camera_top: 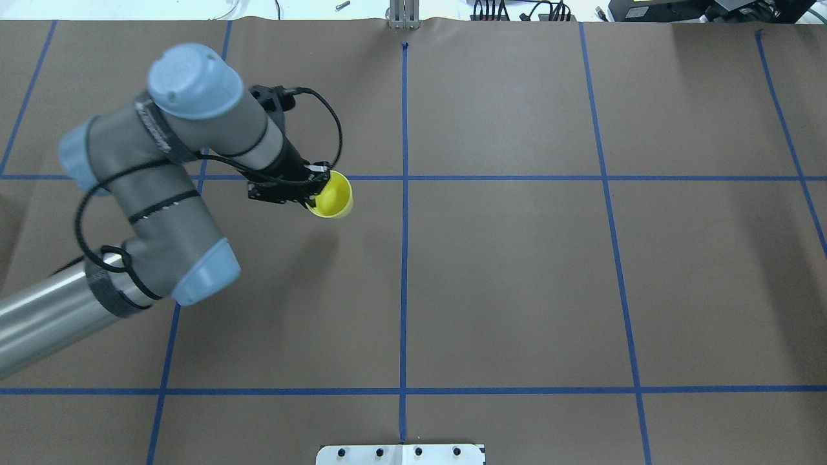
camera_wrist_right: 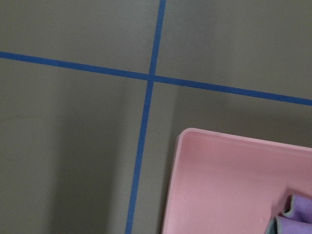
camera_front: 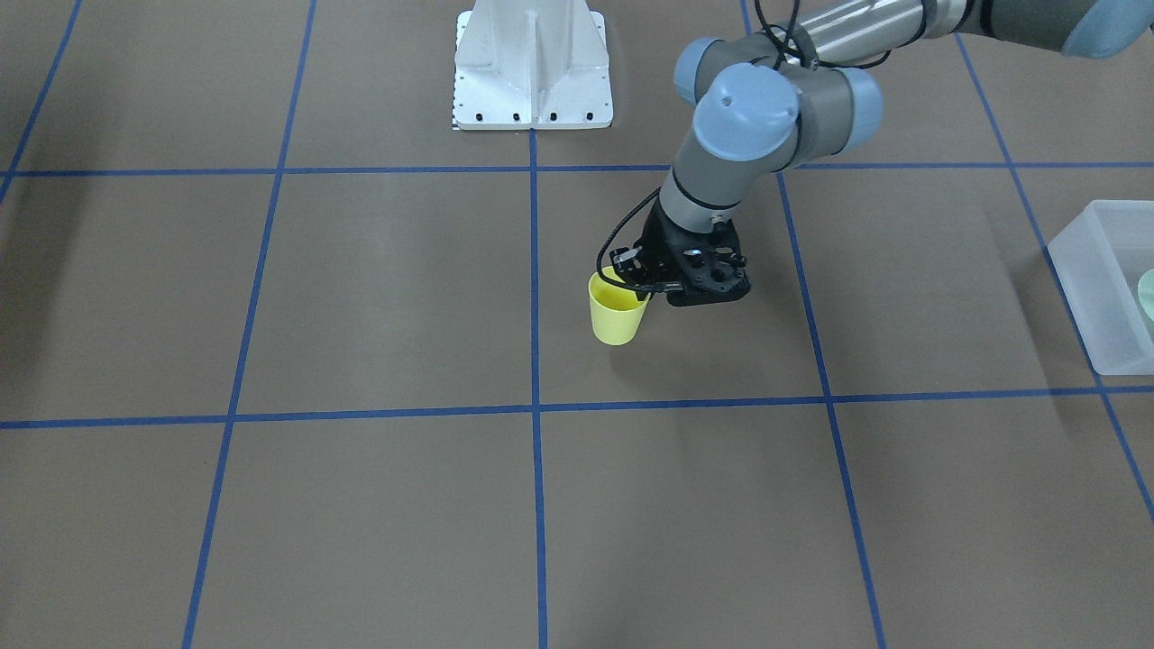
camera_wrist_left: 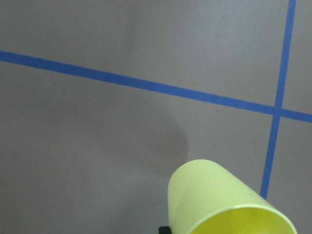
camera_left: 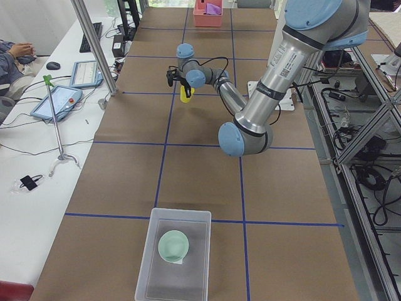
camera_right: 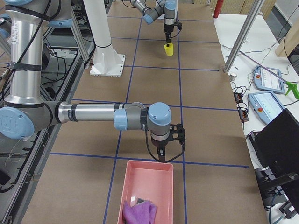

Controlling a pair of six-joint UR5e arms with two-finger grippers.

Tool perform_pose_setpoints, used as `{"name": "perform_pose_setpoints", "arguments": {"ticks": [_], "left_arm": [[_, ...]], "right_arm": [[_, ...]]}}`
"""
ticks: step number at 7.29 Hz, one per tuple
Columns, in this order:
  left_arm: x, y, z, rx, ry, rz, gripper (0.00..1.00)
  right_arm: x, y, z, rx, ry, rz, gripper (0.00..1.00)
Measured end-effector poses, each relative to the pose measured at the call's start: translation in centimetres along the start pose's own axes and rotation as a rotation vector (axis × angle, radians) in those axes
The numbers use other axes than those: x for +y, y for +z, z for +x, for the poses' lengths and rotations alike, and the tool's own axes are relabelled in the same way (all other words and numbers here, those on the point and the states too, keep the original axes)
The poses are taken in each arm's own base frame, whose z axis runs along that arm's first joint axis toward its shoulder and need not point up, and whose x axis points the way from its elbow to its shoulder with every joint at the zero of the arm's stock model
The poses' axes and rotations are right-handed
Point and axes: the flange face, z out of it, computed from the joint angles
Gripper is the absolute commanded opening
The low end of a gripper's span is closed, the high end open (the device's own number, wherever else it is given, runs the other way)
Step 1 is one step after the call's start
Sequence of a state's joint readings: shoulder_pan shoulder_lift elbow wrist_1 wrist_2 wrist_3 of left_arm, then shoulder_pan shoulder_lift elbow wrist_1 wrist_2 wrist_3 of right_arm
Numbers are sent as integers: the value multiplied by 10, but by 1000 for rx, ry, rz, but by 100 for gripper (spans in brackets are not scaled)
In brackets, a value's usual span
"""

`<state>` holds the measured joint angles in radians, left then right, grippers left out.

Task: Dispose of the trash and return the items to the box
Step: 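Lift the yellow cup and place it in the clear bin with the left gripper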

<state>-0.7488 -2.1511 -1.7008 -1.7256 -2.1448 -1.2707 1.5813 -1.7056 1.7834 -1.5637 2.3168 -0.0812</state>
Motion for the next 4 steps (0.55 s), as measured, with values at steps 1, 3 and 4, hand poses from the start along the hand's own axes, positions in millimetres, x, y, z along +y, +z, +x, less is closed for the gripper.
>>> {"name": "perform_pose_setpoints", "arguments": {"ticks": [1,3,4], "left_arm": [[-18,-34,-51,16,35,-9,0],[-38,-90,-191,-10,165,0,0],[-46,-116,-271,-41,236,10,0]], "right_arm": [[-5,-1,-19,-6,10,1,100],[-12,3,-48,-17,14,-9,100],[-15,6,-60,-21,16,-12,100]]}}
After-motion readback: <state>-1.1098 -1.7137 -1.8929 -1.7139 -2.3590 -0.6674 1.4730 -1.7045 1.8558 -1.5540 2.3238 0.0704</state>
